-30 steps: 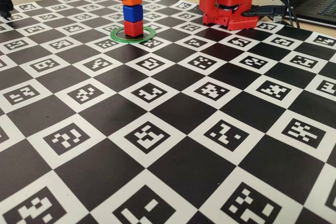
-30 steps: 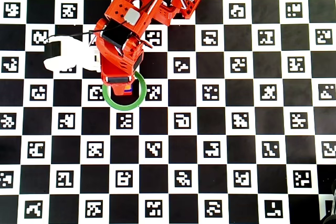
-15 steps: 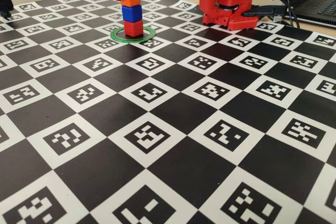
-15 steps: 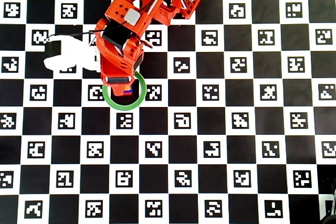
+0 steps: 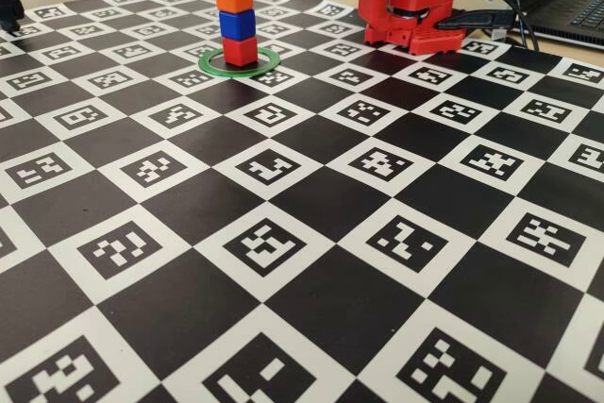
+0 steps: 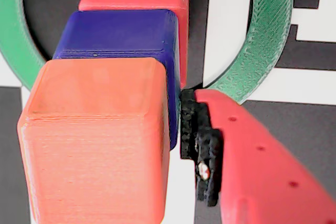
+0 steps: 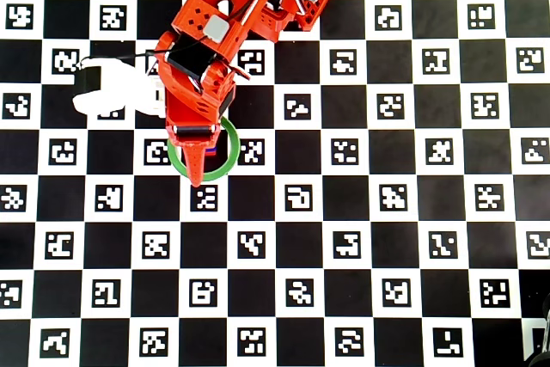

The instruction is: Grab the red cube then put it in the green circle then put the blue cube on top and finally the orange cube on top

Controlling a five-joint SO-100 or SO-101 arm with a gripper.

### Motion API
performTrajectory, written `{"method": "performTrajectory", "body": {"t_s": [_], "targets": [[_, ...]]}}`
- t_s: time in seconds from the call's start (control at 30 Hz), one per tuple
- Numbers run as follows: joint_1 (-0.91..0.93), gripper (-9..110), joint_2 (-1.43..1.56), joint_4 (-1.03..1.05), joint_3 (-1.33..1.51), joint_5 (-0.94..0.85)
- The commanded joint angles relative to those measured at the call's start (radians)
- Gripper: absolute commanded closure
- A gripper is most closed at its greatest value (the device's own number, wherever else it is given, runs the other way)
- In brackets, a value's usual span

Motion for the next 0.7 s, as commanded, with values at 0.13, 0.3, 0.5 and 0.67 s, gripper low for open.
{"method": "performTrajectory", "body": {"t_s": [0.13, 0.3, 0.5, 0.67], "targets": [[0.009, 51, 0.12, 0.06, -0.067, 0.009], [0.006, 51, 0.164, 0.12, -0.112, 0.009], [0.006, 51, 0.233, 0.216, -0.179, 0.002], [0.008, 51, 0.316, 0.272, -0.189, -0.018]]}}
